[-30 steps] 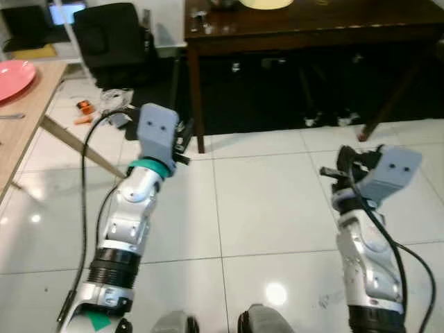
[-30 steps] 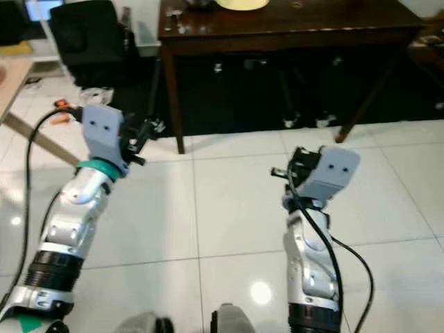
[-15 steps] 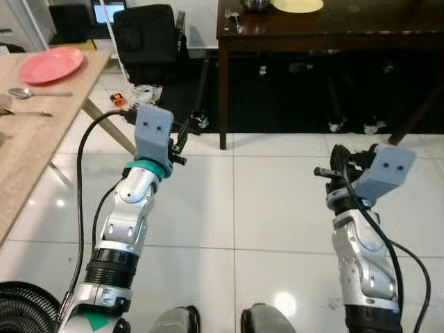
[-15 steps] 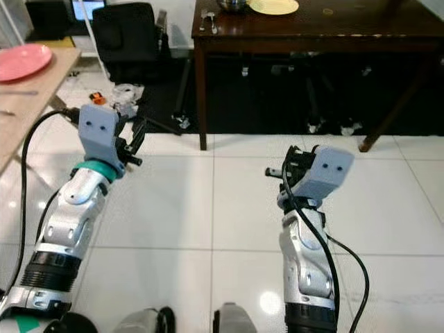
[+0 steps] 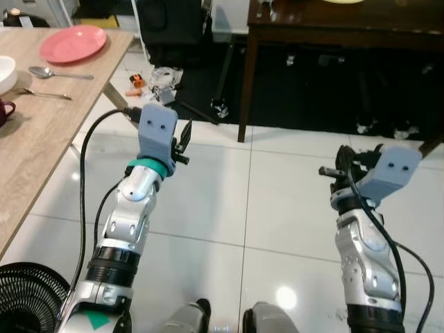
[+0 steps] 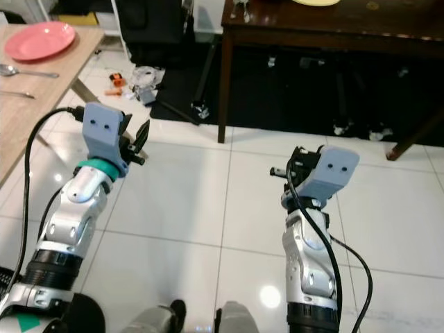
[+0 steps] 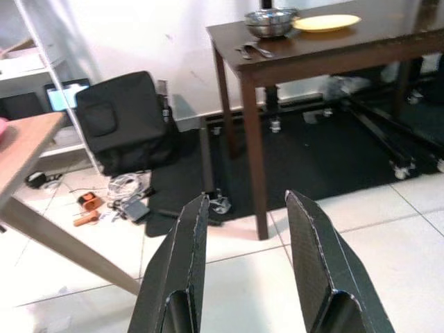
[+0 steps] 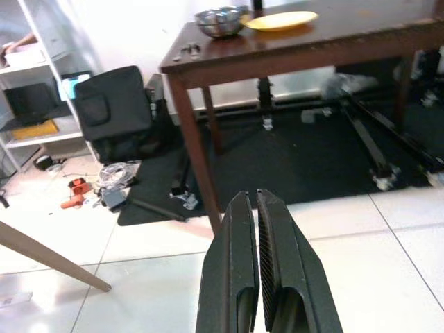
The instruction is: Setting the table
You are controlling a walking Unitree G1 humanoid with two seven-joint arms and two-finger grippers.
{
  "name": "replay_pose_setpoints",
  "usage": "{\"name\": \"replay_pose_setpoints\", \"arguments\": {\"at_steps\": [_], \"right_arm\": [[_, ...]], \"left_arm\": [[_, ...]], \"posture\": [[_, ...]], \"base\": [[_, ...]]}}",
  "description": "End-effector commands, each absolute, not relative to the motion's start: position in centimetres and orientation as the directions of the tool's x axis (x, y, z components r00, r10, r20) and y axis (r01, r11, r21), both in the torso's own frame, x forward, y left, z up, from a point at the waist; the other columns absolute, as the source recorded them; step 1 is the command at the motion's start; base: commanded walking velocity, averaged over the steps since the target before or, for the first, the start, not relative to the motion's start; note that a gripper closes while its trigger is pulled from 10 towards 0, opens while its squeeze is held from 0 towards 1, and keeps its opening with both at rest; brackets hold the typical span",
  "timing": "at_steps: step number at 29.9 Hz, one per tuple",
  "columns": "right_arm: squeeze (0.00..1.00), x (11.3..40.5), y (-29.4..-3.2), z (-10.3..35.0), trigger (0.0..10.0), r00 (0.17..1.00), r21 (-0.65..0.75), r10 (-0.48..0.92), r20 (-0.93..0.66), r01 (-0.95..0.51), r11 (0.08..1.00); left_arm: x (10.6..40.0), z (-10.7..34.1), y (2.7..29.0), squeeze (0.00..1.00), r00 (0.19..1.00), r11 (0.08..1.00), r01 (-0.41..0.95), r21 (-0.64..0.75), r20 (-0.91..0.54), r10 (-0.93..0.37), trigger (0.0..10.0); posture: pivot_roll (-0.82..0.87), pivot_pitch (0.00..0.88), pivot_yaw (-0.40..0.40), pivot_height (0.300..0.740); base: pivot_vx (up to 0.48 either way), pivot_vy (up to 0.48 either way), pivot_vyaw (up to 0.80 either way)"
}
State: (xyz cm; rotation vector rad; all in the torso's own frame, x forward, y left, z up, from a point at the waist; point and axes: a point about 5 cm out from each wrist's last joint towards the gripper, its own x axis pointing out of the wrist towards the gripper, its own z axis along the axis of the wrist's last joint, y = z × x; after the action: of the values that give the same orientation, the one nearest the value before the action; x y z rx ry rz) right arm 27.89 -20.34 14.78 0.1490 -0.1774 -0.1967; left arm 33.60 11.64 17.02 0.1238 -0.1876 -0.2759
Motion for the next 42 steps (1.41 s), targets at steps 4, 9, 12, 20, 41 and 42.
{"name": "replay_pose_setpoints", "arguments": {"at_steps": [4,9,12,20,41,42], "right_arm": [[0.0,27.81,-19.94,14.6,10.0,0.969,0.176,-0.195,0.15,0.168,0.97],[0.0,27.82,-19.86,14.65,10.0,0.97,0.179,-0.192,0.152,0.164,0.97],[0.0,27.82,-19.86,14.65,10.0,0.97,0.179,-0.192,0.152,0.164,0.97],[0.0,27.92,-19.9,14.62,10.0,0.97,0.179,-0.19,0.15,0.163,0.97],[0.0,28.09,-19.85,14.64,10.0,0.972,0.177,-0.179,0.151,0.151,0.972],[0.0,28.09,-19.84,14.64,10.0,0.972,0.178,-0.178,0.151,0.15,0.973]], "left_arm": [[33.45,16.26,12.29,0.0,0.956,0.959,0.241,0.152,0.133,-0.261,10.0],[33.43,16.26,12.3,0.0,0.956,0.959,0.24,0.152,0.132,-0.261,10.0],[33.43,16.26,12.3,0.0,0.956,0.959,0.24,0.152,0.132,-0.261,10.0],[33.52,16.25,12.28,0.0,0.957,0.959,0.238,0.154,0.132,-0.259,10.0],[33.91,16.33,12.65,0.0,0.965,0.964,0.206,0.168,0.126,-0.229,10.0],[33.92,16.33,12.65,0.0,0.966,0.964,0.205,0.168,0.126,-0.227,10.0]], "posture": [[-0.1,0.0,0.069,0.74],[-0.1,0.0,0.069,0.74],[-0.1,0.0,0.069,0.74],[-0.1,0.0,0.068,0.74],[-0.1,0.0,0.068,0.74],[-0.1,0.0,0.068,0.74]], "base": [[0.0,0.0,0.79],[0.0,0.0,0.79],[0.0,0.0,0.79],[0.0,0.0,0.79],[0.0,0.0,0.79],[0.0,0.0,0.79]]}}
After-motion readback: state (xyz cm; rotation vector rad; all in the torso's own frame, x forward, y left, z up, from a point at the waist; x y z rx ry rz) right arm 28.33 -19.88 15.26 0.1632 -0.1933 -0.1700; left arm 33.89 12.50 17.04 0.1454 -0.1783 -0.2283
